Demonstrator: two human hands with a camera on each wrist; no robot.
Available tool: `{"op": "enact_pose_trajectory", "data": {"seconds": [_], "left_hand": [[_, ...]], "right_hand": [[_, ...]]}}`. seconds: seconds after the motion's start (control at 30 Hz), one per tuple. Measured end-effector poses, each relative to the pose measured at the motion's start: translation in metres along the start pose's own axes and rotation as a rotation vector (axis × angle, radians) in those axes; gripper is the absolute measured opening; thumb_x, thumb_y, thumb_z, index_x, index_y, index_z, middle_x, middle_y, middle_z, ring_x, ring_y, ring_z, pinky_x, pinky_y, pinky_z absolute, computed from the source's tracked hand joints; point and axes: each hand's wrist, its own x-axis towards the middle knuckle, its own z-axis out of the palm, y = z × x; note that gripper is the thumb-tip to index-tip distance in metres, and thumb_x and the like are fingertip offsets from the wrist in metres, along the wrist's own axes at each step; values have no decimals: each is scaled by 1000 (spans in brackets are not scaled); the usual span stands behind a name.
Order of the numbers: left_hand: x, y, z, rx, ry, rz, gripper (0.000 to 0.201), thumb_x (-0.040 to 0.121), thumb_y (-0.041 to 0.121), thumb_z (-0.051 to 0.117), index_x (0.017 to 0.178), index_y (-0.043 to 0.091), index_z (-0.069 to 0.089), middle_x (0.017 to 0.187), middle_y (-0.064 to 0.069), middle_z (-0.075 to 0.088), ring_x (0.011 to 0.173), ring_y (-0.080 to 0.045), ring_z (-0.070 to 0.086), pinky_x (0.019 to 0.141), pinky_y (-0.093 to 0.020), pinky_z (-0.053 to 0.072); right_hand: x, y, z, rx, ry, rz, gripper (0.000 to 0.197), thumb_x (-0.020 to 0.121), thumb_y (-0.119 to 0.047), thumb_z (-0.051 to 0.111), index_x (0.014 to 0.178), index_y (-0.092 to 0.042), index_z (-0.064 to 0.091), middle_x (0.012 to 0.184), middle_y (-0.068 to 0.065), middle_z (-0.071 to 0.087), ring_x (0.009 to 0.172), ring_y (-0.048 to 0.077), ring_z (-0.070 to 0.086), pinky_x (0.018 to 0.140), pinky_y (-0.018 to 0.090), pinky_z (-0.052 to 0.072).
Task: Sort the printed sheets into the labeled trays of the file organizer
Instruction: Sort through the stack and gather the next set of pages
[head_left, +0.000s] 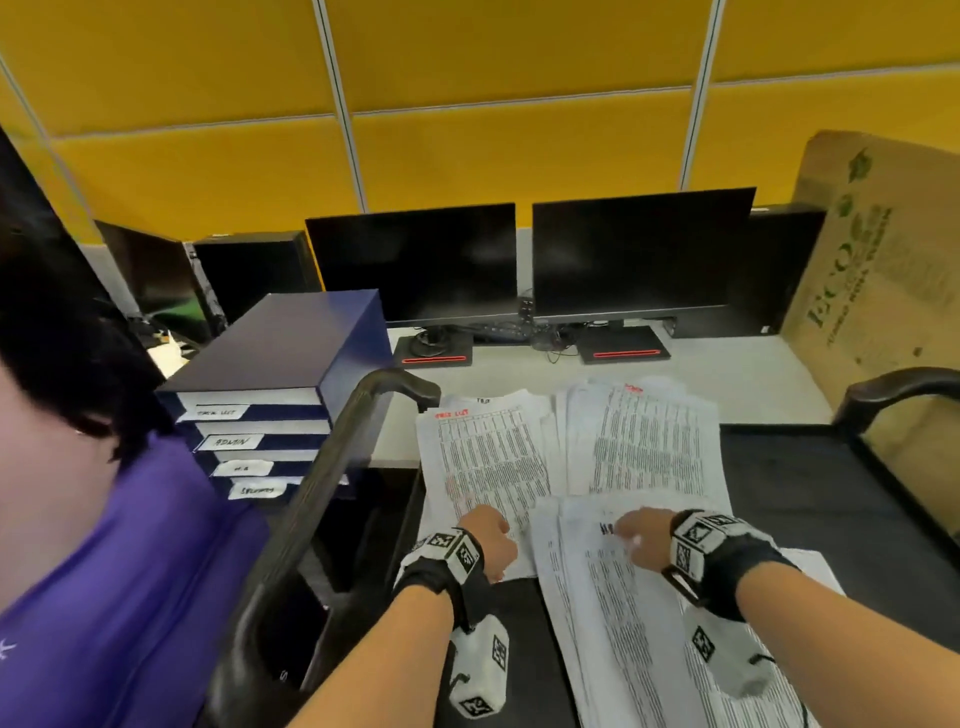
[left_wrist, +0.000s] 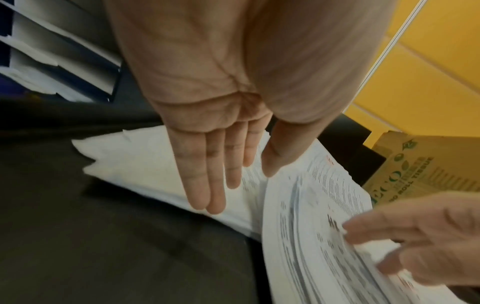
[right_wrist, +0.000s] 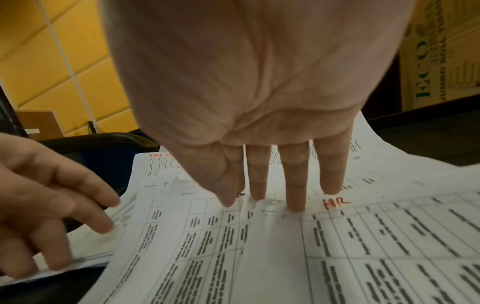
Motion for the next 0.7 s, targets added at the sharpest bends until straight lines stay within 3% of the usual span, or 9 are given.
{"op": "enact_pose_trajectory", "data": {"seconds": [0.03,0.1,0.2,0.3,0.37,0.47,0.53,0.63,0.7], "left_hand": [[7,0,10,35,10,7,7,87,12,53,86,18,52,91,-13,59,96,-34,65,82,-38,53],[14,4,26,82,49,61,18,83,20,58,74,24,43,77,-1,53,83,-25,60,78,-37,53],[18,14,43,27,28,154,12,80,21,64,85,17,55,86,-4,61,81,-22,60,72,-35,54],[23,15,47,-70,75,129,31,75,24,73,97,14,54,94,-3,63,89,-20,62,73,-30,55],[26,14,50,-108,77,142,19,75,21,75,85,16,61,84,0,65,80,-17,64,75,-31,57],[28,10,57,-148,89,158,19,70,19,80,81,21,65,90,-3,70,82,-18,67,77,-31,57],[28,10,64,-138,93,177,32,65,23,83,92,20,66,95,0,69,85,-16,66,74,-28,56],[29,12,75,-103,132,187,64,51,38,85,107,23,60,103,4,67,91,-12,63,80,-30,55],[28,14,82,-86,203,143,75,47,43,84,111,21,53,105,4,62,95,-14,61,77,-30,53]], "right_hand": [[2,4,3,31,21,-24,50,97,-16,39,146,-14,29,153,3,28,139,18,29,111,24,22],[9,10,9,97,58,-60,50,97,-16,40,146,-18,30,153,0,27,139,17,29,112,24,21],[17,16,17,221,108,-85,49,95,-13,42,143,-22,37,150,0,33,136,18,35,111,26,29],[23,17,22,386,168,-112,52,90,-6,45,140,-20,41,147,3,38,133,19,40,107,27,35],[27,18,25,473,196,-118,53,89,-6,48,139,-20,41,146,4,38,133,20,40,104,26,37],[31,20,31,562,217,-119,56,90,-12,50,142,-24,34,150,2,33,137,19,34,109,27,31],[34,21,34,643,218,-127,61,90,-13,51,145,-24,28,152,2,31,139,19,32,112,30,30],[35,20,38,790,216,-140,64,90,-9,51,146,-21,24,150,5,33,134,23,39,101,32,40],[34,22,38,875,205,-137,63,91,-5,50,146,-20,24,148,8,36,128,25,45,94,34,44]]}}
